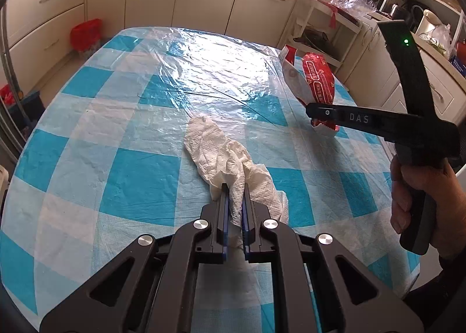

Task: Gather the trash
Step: 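Grasp the red wrapper with the right gripper while the left gripper holds the tissue, then carry tissue and wrapper to the yellow bowl and open both grippers over it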

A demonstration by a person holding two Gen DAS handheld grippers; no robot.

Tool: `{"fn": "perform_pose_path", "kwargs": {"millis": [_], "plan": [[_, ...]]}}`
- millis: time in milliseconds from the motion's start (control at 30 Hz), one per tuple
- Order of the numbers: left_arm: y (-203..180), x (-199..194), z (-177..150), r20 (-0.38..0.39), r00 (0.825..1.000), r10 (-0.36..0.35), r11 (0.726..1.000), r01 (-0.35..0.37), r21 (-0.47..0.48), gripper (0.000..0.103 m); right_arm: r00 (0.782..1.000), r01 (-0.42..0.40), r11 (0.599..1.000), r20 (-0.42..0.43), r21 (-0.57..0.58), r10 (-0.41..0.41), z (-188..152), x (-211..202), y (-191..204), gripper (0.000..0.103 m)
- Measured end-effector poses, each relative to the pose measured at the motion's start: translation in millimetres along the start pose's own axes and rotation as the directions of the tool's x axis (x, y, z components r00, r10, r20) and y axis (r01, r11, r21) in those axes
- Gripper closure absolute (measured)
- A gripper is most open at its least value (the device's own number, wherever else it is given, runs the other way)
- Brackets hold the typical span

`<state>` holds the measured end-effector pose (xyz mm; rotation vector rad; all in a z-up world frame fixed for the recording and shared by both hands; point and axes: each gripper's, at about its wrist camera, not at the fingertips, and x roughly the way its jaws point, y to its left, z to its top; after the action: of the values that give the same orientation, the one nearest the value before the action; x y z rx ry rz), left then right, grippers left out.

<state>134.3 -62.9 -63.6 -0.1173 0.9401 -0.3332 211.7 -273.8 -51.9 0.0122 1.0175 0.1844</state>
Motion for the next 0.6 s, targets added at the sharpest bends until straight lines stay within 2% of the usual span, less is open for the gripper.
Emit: {"fn": "perform_pose_path", "kwargs": {"millis": [267, 600], "plan": [[0, 0, 0, -0.001, 1.000, -0.001, 1.000, 0.001, 0.000, 0.096, 0.999, -0.029, 0.999, 0.020, -0.019, 0.030, -8, -23, 7, 0.097], [0, 0, 0, -0.001, 1.000, -0.002, 1.000, 0.002, 0.000, 0.096, 0.999, -0.026, 0.999, 0.022, -0.023, 0.027, -18, -33, 5, 0.097]]}}
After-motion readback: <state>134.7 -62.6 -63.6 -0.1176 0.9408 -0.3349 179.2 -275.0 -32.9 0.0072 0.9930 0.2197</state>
